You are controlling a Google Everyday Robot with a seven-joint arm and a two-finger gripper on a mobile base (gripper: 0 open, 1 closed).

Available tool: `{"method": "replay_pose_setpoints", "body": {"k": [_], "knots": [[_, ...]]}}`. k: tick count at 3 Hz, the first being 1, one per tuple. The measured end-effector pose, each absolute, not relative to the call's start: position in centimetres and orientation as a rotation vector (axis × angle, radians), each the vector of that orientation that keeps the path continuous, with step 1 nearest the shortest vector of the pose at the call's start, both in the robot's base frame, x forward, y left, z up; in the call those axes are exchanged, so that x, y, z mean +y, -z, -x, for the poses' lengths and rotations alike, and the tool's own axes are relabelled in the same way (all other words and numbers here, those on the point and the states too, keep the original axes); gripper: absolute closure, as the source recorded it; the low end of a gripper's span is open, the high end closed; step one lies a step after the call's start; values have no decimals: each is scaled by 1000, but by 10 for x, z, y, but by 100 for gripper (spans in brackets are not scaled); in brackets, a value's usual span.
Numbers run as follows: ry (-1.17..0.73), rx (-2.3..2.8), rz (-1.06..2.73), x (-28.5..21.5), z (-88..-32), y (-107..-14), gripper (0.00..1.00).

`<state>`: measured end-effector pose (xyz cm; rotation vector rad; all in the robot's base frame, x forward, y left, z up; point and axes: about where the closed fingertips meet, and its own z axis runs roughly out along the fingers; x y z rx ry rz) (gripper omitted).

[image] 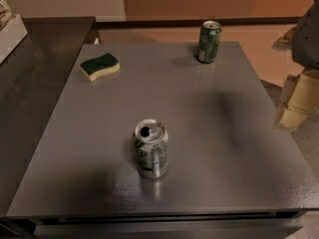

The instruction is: Move green can near 7up can

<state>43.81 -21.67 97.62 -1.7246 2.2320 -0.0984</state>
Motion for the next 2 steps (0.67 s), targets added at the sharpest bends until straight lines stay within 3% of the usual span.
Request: {"method": "replay_pose_setpoints", "body": {"k": [2], "knots": [[93,2273,1610,-221,-453,-975,0]]}}
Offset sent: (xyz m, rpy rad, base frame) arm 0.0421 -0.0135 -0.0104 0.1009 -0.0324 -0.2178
